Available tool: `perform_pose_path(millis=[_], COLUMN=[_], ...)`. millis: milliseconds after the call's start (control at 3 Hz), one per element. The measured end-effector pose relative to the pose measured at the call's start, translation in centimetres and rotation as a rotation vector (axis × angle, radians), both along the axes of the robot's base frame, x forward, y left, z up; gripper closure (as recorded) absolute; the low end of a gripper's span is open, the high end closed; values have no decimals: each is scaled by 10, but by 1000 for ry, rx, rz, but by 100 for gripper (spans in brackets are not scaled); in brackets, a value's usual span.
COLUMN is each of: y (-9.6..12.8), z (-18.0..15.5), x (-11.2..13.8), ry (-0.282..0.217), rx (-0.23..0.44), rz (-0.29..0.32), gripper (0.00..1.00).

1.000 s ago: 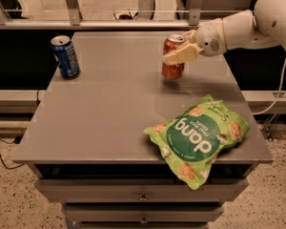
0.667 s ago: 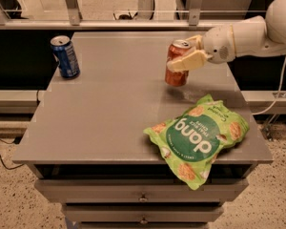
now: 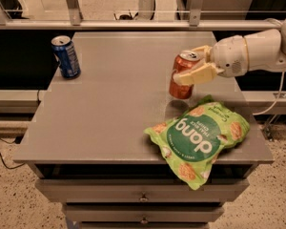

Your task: Move coke can near green rice chip bag

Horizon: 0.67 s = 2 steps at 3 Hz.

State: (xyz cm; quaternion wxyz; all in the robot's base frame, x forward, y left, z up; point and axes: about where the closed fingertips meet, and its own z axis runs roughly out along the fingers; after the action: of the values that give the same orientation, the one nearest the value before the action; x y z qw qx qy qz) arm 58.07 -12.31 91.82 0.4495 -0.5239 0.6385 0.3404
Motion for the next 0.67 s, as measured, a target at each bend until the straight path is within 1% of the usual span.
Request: perform_pose_path(millis=[333, 667], y=[1, 1], z=[-7, -16], x=[-18, -30], ry=[-12, -10], rx=[10, 14], rz=[30, 48], gripper=[59, 35])
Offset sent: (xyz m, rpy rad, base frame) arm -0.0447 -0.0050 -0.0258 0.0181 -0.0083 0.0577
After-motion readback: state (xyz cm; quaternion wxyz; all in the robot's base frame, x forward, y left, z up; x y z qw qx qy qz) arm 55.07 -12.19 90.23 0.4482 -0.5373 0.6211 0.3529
